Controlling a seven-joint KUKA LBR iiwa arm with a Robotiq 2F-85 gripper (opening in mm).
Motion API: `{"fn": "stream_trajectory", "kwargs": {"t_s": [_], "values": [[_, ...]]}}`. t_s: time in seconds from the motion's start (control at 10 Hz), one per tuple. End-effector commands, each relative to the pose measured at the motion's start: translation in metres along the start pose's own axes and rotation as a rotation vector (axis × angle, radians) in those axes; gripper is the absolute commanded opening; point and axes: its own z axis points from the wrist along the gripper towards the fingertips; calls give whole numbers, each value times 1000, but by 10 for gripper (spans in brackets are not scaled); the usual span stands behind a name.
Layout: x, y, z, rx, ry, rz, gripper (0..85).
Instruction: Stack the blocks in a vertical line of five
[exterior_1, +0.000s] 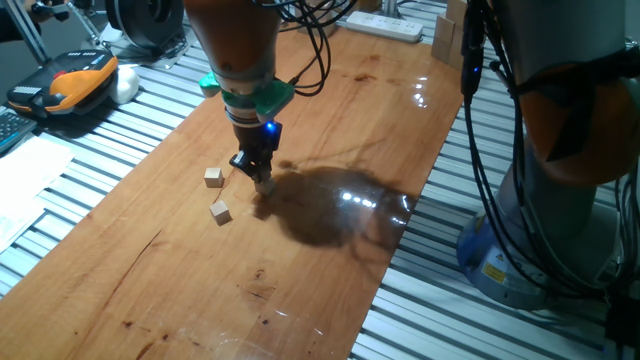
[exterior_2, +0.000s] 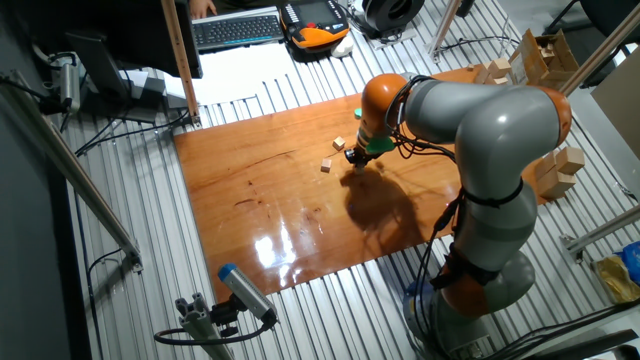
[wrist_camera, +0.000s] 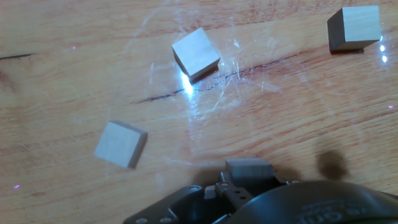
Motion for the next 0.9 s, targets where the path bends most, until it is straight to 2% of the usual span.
{"fn": "stream_trajectory", "kwargs": {"t_s": [0.0, 0.8], "values": [[0, 0, 0, 0, 0, 0, 0], [1, -2, 1, 1, -2, -1, 0]]}}
